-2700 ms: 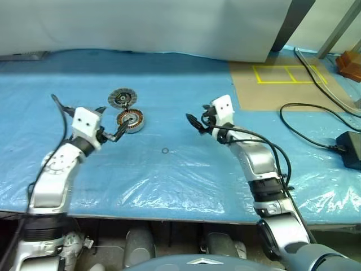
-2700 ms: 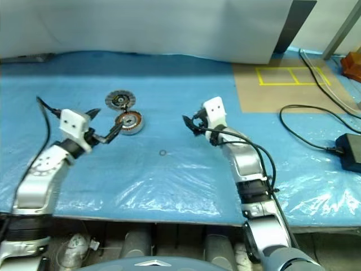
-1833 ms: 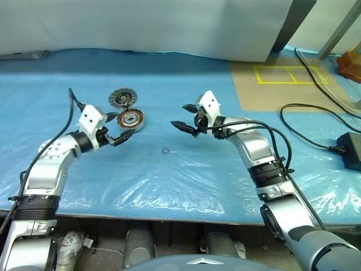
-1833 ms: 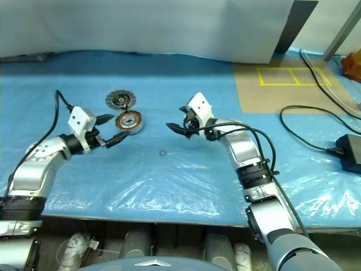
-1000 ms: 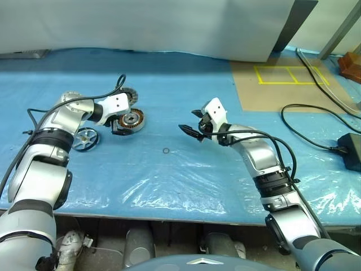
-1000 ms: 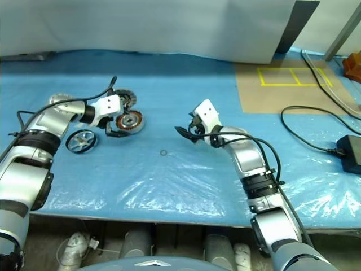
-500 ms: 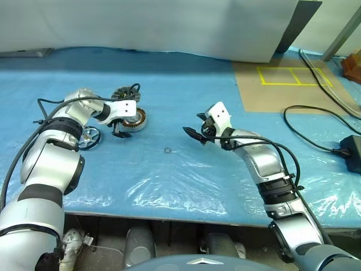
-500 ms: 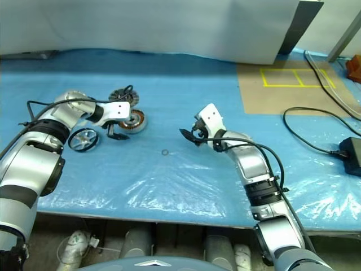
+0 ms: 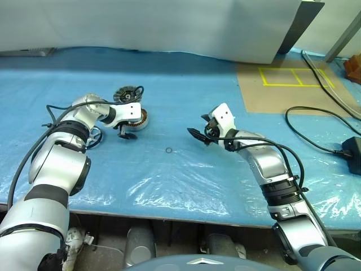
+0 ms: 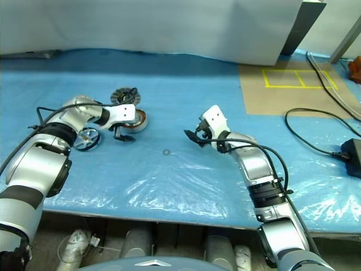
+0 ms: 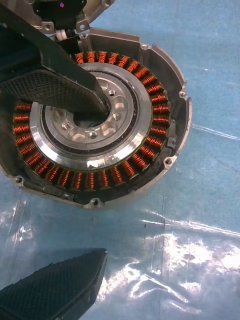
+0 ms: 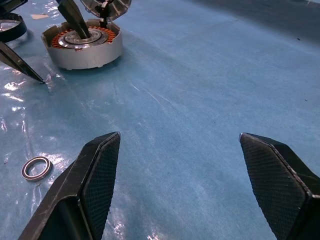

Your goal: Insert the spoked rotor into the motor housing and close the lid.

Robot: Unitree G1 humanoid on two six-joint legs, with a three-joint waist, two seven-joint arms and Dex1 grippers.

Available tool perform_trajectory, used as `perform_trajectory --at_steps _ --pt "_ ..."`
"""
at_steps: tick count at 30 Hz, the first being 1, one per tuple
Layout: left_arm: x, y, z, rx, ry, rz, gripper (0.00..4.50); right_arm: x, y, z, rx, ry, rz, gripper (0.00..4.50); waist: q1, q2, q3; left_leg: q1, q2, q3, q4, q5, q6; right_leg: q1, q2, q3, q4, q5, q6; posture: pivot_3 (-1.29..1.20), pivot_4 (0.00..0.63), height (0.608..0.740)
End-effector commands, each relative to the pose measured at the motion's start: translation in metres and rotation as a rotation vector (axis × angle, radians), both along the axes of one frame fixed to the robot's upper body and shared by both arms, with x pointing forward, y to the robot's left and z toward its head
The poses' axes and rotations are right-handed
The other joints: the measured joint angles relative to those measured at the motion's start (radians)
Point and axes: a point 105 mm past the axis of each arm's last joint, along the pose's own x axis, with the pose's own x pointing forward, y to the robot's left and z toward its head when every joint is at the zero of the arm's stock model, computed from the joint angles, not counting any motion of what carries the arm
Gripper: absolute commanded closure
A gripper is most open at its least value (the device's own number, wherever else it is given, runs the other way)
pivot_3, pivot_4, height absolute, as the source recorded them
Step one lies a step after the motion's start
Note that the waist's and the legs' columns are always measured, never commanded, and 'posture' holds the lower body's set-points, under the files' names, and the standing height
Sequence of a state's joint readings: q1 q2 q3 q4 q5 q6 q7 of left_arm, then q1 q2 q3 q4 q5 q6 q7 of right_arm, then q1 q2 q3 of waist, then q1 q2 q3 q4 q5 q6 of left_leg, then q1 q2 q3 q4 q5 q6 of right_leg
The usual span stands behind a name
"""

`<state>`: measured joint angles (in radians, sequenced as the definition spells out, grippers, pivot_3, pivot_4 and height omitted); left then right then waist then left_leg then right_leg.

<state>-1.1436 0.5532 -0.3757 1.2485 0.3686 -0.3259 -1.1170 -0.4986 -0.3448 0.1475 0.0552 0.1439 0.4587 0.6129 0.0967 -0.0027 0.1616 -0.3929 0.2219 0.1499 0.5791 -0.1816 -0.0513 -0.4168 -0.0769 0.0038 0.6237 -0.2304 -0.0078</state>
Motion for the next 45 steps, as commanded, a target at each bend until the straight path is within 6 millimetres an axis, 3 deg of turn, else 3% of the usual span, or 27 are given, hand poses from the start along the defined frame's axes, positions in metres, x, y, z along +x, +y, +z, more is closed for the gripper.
perform_trajectory --at_steps 1,4,5,7,9,19,25,35,41,45 --pt "-0.005 0.016 -0.012 0.04 0.04 0.04 0.6 -0.001 0.0 0.017 0.011 -0.063 0.0 0.46 -0.001 0.0 0.0 0.002 0.0 0.0 0.0 0.0 0.0 0.002 0.0 0.0 0.0 0.0 0.0 0.0 0.15 0.74" --pt "-0.003 0.018 -0.015 0.064 0.016 0.061 1.56 -0.001 0.0 0.017 0.012 -0.065 -0.003 0.46 -0.004 0.0 0.0 0.008 0.0 0.0 -0.001 0.0 0.0 0.007 0.0 0.001 -0.001 0.0 -0.001 0.0 0.15 0.74" --pt "-0.004 0.019 -0.017 0.068 0.025 0.06 1.56 -0.001 0.0 0.018 0.013 -0.066 -0.003 0.46 -0.005 0.0 0.0 0.009 0.0 0.0 -0.002 0.0 0.0 0.008 0.0 0.001 -0.002 -0.001 -0.001 0.0 0.15 0.74" --pt "-0.009 0.019 -0.02 0.063 0.066 0.038 2.07 -0.001 0.001 0.018 0.016 -0.069 -0.004 0.46 -0.005 0.0 0.0 0.01 0.0 0.001 -0.003 0.0 0.0 0.009 0.0 0.001 -0.002 -0.002 -0.004 0.0 0.15 0.74" --pt "-0.011 0.018 -0.021 0.067 0.07 0.025 2.29 -0.001 0.001 0.018 0.017 -0.069 -0.005 0.46 -0.005 0.0 0.0 0.011 0.0 0.001 -0.003 0.0 0.0 0.01 0.0 0.001 -0.002 -0.002 -0.004 0.0 0.15 0.74" --pt "-0.013 0.003 -0.024 0.001 0.029 -0.045 2.29 -0.001 0.001 0.017 0.022 -0.068 -0.017 0.46 -0.002 0.0 0.0 0.013 0.0 0.001 -0.004 0.0 -0.001 0.012 -0.001 0.001 -0.002 -0.003 -0.005 0.0 0.15 0.74" --pt "-0.035 -0.026 -0.023 -0.109 0.06 -0.264 2.29 0.0 -0.001 0.014 0.017 -0.066 -0.032 0.46 0.005 0.001 0.0 0.011 -0.001 0.001 -0.008 0.0 -0.001 0.012 -0.002 -0.001 -0.007 -0.002 -0.004 0.0 0.15 0.74" --pt "-0.086 -0.058 -0.034 -0.084 0.102 -0.541 2.29 -0.002 0.004 0.012 0.034 -0.057 -0.024 0.46 0.009 0.002 -0.001 0.011 -0.004 0.002 -0.012 0.0 0.0 0.012 -0.005 -0.002 -0.01 -0.003 -0.004 0.0 0.15 0.74" --pt "-0.101 -0.075 -0.029 -0.115 0.091 -0.575 2.29 -0.005 0.006 0.01 0.04 -0.049 -0.023 0.46 0.007 0.002 -0.001 0.011 -0.004 0.002 -0.015 0.0 0.0 0.012 -0.005 -0.003 -0.014 -0.003 -0.003 0.0 0.15 0.74" --pt "-0.103 -0.071 -0.033 -0.071 0.098 -0.564 2.29 -0.008 0.007 0.008 0.039 -0.044 -0.019 0.46 0.004 0.002 -0.001 0.011 -0.004 0.002 -0.016 0.0 0.0 0.012 -0.005 -0.003 -0.015 -0.002 -0.002 0.0 0.15 0.74"
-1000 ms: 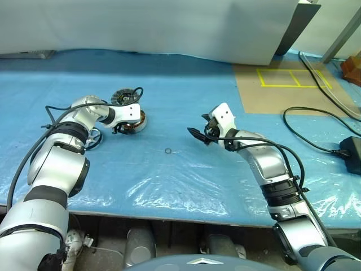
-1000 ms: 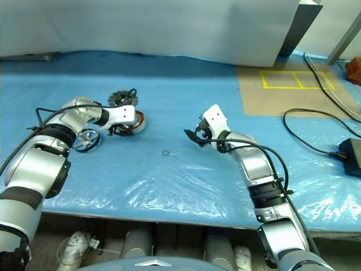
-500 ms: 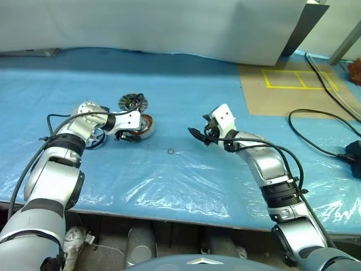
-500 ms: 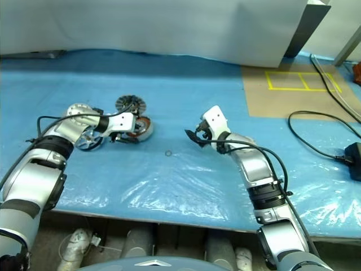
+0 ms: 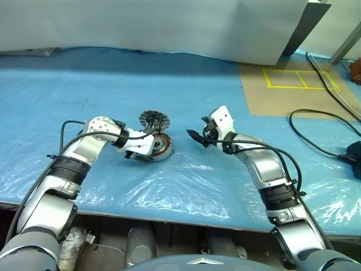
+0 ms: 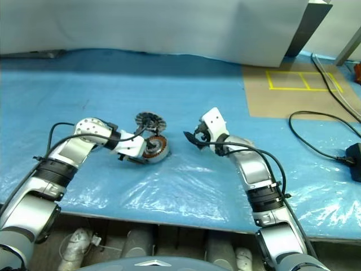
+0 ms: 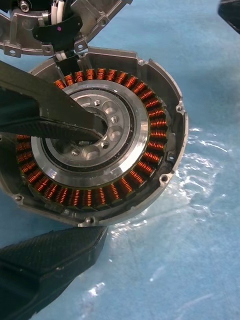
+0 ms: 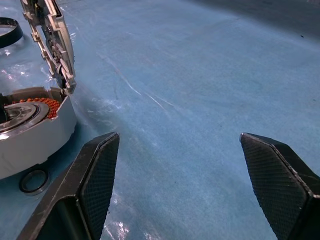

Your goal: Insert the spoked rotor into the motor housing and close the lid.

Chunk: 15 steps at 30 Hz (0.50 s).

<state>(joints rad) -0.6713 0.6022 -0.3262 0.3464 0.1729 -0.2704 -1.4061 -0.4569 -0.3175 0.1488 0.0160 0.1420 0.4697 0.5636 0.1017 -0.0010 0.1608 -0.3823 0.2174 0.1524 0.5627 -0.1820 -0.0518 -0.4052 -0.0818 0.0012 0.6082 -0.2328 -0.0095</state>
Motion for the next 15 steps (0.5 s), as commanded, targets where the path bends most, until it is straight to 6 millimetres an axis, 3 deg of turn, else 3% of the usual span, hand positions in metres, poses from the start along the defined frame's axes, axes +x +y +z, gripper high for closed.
perform_trajectory --at_steps 1,6,11,15 --pt "-0.015 -0.005 -0.019 0.053 0.069 -0.055 2.29 -0.003 0.004 0.014 0.016 -0.048 0.014 0.46 -0.003 0.0 0.0 0.0 0.0 0.0 0.0 0.0 0.0 0.0 0.0 0.0 0.0 0.0 0.0 0.0 0.15 0.74" --pt "-0.018 -0.001 -0.021 0.071 0.071 -0.056 2.29 -0.004 0.003 0.014 0.014 -0.043 0.012 0.46 -0.006 0.0 0.0 0.001 0.0 0.0 0.0 0.0 0.0 0.0 0.0 0.0 0.0 0.0 0.0 0.0 0.15 0.74" --pt "-0.015 0.011 -0.01 0.066 0.066 -0.017 2.29 -0.006 0.0 0.011 0.01 -0.032 0.004 0.46 -0.009 0.0 0.0 0.001 0.001 0.0 -0.001 0.0 0.0 0.0 0.001 0.0 0.0 0.0 0.0 0.0 0.15 0.74" --pt "-0.037 0.01 -0.006 0.07 0.085 -0.09 2.29 -0.008 0.0 0.009 0.009 -0.026 0.004 0.46 -0.025 0.0 0.0 0.0 0.003 0.001 -0.001 -0.001 -0.002 -0.001 0.004 0.001 0.0 0.0 0.0 0.0 0.15 0.74"
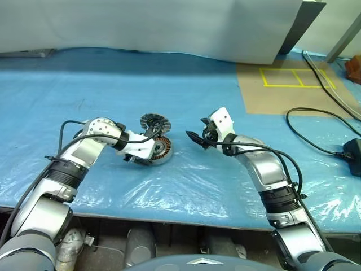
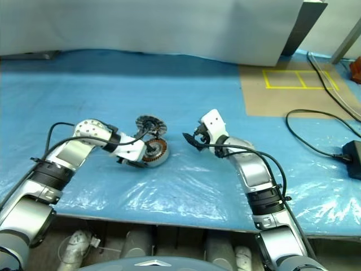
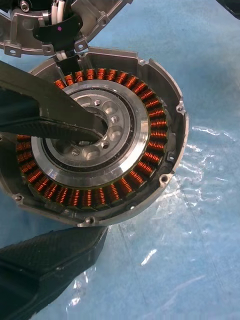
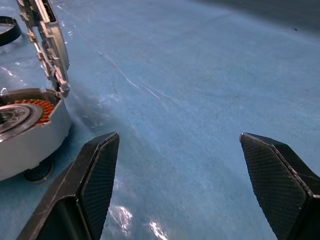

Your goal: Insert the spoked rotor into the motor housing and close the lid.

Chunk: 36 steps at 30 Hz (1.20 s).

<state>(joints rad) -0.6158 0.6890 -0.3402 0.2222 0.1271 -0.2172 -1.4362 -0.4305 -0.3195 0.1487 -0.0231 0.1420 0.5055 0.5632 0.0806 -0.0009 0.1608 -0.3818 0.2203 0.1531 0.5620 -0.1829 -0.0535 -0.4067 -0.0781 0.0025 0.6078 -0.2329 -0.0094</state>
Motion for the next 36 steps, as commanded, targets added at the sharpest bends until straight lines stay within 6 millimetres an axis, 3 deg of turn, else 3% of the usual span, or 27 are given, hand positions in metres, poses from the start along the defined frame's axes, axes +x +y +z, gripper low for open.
perform_trajectory --at_steps 1,9,15,16,20,23,28,32,36 --pt "-0.026 -0.004 -0.008 0.026 0.06 -0.1 2.29 -0.002 0.001 0.013 0.011 -0.048 0.007 0.46 -0.006 0.0 0.0 0.0 0.001 0.0 0.0 0.0 0.0 0.0 0.001 0.0 0.0 0.0 0.0 0.0 0.15 0.74" --pt "-0.044 -0.03 -0.004 -0.056 0.037 -0.181 2.29 -0.006 0.002 0.007 0.001 -0.026 0.015 0.46 -0.008 0.0 0.0 0.0 0.002 0.0 0.0 -0.001 -0.001 0.0 0.001 -0.001 0.0 -0.001 -0.001 0.0 0.15 0.74" --pt "-0.044 -0.027 -0.013 -0.02 0.068 -0.163 2.29 -0.006 0.001 0.007 -0.003 -0.022 0.014 0.46 -0.011 0.0 0.0 0.001 0.002 0.0 0.0 -0.001 -0.001 0.0 0.002 0.0 0.001 -0.001 -0.001 0.0 0.15 0.74" --pt "-0.041 -0.026 -0.014 -0.02 0.067 -0.146 1.59 -0.006 0.0 0.007 -0.005 -0.021 0.013 0.46 -0.01 0.0 0.0 0.001 0.002 0.0 0.0 -0.001 -0.001 0.0 0.002 0.0 0.001 -0.001 -0.001 0.0 0.15 0.74" --pt "-0.03 -0.027 -0.011 -0.048 0.029 -0.106 0.44 -0.005 -0.001 0.006 -0.005 -0.019 0.012 0.46 -0.011 0.0 0.0 0.001 0.002 0.0 0.001 -0.001 -0.001 0.0 0.002 0.0 0.001 -0.001 -0.001 0.0 0.15 0.74" --pt "-0.026 -0.026 -0.008 -0.067 0.008 -0.088 0.44 -0.005 -0.001 0.006 -0.004 -0.018 0.014 0.46 -0.011 0.0 0.0 0.001 0.002 0.0 0.002 -0.001 -0.001 0.0 0.002 0.0 0.003 -0.001 -0.001 0.0 0.15 0.74" --pt "-0.025 -0.028 0.026 -0.247 0.047 -0.006 0.44 -0.005 -0.001 0.005 0.0 -0.013 0.027 0.46 -0.011 0.0 0.0 0.001 0.002 0.0 0.003 -0.001 -0.001 0.0 0.002 0.001 0.004 -0.001 -0.001 0.0 0.15 0.74" --pt "-0.032 -0.017 0.055 -0.372 0.09 0.065 0.44 -0.003 -0.005 0.003 -0.008 -0.009 0.02 0.46 -0.011 0.0 0.0 0.001 0.002 0.0 0.002 -0.001 -0.001 0.0 0.002 0.0 0.003 -0.001 -0.001 0.0 0.15 0.74" --pt "-0.031 0.002 0.067 -0.376 0.087 0.161 0.44 -0.003 -0.005 0.001 -0.01 -0.005 0.021 0.46 -0.012 0.001 0.0 0.001 0.002 0.0 0.002 -0.001 -0.001 0.0 0.002 0.0 0.003 -0.001 -0.002 0.0 0.15 0.74"
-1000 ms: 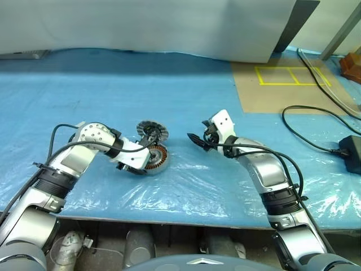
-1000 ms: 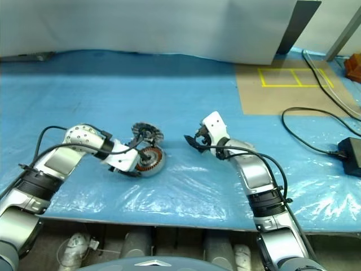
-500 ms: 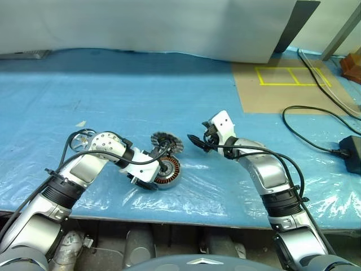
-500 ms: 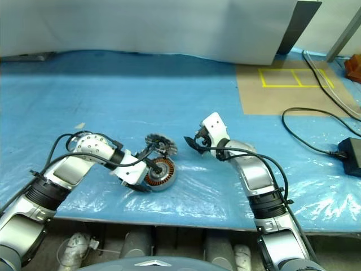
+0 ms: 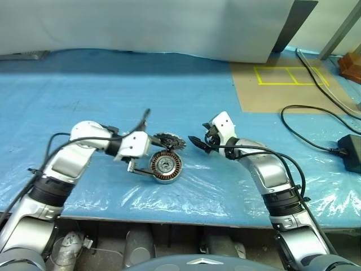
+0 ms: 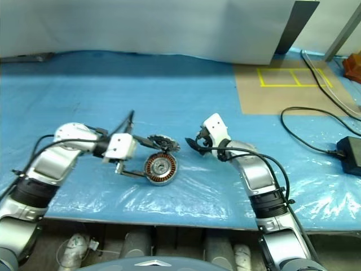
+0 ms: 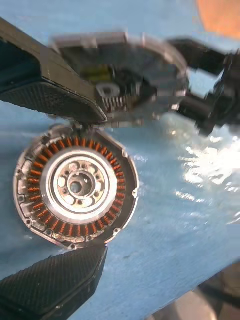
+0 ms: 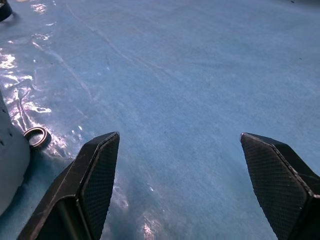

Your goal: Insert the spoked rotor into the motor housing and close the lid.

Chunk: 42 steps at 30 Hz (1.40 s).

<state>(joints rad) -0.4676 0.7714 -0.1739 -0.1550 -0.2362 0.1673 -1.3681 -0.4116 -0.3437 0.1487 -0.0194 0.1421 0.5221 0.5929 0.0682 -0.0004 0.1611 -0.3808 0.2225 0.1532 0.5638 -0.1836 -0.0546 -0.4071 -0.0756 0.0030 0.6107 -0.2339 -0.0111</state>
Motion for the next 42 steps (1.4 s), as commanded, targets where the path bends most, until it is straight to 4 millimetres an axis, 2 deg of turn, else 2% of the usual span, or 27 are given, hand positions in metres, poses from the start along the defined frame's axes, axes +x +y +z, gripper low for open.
perform_trajectory --at_steps 1,4,8,11,14,19,25,30,35,42 --pt "0.005 0.015 0.017 -0.02 -0.029 0.083 0.44 0.001 0.002 0.011 0.014 -0.047 0.015 0.46 0.0 0.0 0.0 0.0 0.0 0.0 0.0 0.0 0.0 0.0 0.0 0.0 0.0 0.0 0.0 0.0 0.15 0.74" --pt "0.024 0.032 0.021 -0.032 -0.048 0.201 0.44 -0.001 0.006 0.01 0.024 -0.032 0.044 0.46 0.002 0.0 0.0 0.0 0.0 0.0 0.001 0.0 0.0 0.0 0.0 0.0 0.001 0.0 0.0 0.0 0.15 0.74" --pt "0.052 0.055 -0.005 0.042 -0.09 0.328 0.44 -0.014 0.01 0.011 0.038 -0.004 0.147 0.46 0.001 0.0 0.0 0.0 0.0 0.0 0.002 0.0 0.0 0.001 0.0 0.0 0.001 0.0 0.0 0.0 0.15 0.74" --pt "0.07 0.054 -0.024 0.033 -0.124 0.379 0.44 -0.01 0.005 0.012 0.026 -0.005 0.134 0.46 0.003 0.0 0.0 0.0 0.0 -0.001 0.002 0.0 0.0 0.001 0.0 0.0 0.001 0.0 0.0 0.0 0.15 0.74" --pt "0.076 0.04 -0.044 -0.014 -0.095 0.366 0.44 -0.006 0.0 0.013 0.015 -0.01 0.1 0.46 0.004 0.0 0.0 -0.002 0.0 -0.001 0.004 0.0 0.0 0.001 0.0 -0.001 0.001 0.0 0.001 0.0 0.15 0.74" --pt "0.085 0.021 -0.064 -0.024 -0.109 0.34 0.44 -0.013 -0.012 0.011 -0.008 0.006 0.07 0.46 0.007 -0.001 0.0 -0.002 0.0 -0.002 0.005 0.0 0.0 0.001 0.0 -0.001 0.003 0.0 0.0 0.0 0.15 0.74" --pt "0.095 0.006 -0.075 -0.052 -0.09 0.342 0.44 -0.026 -0.03 0.008 -0.046 0.036 0.025 0.46 0.017 -0.001 0.0 -0.001 0.0 -0.002 0.007 0.0 0.0 0.001 -0.001 0.0 0.005 0.0 0.001 0.0 0.15 0.74" --pt "0.09 -0.014 -0.083 -0.084 -0.049 0.282 0.44 -0.033 -0.039 0.009 -0.066 0.045 -0.012 0.46 0.028 -0.001 0.0 0.001 0.0 -0.002 0.007 0.0 0.0 0.002 -0.001 0.001 0.006 0.0 0.0 0.0 0.15 0.74" --pt "0.086 -0.033 -0.098 -0.046 -0.041 0.222 0.44 -0.038 -0.043 0.007 -0.076 0.054 -0.05 0.46 0.038 0.0 0.0 0.001 -0.001 -0.002 0.007 0.0 0.0 0.003 -0.002 0.0 0.006 0.0 0.0 0.0 0.15 0.74" --pt "0.085 -0.066 -0.104 -0.044 -0.049 0.147 0.44 -0.05 -0.046 0.007 -0.078 0.062 -0.099 0.46 0.05 0.0 0.0 0.002 -0.005 -0.003 0.007 0.0 0.0 0.005 -0.006 0.0 0.006 0.0 0.001 0.0 0.15 0.74"
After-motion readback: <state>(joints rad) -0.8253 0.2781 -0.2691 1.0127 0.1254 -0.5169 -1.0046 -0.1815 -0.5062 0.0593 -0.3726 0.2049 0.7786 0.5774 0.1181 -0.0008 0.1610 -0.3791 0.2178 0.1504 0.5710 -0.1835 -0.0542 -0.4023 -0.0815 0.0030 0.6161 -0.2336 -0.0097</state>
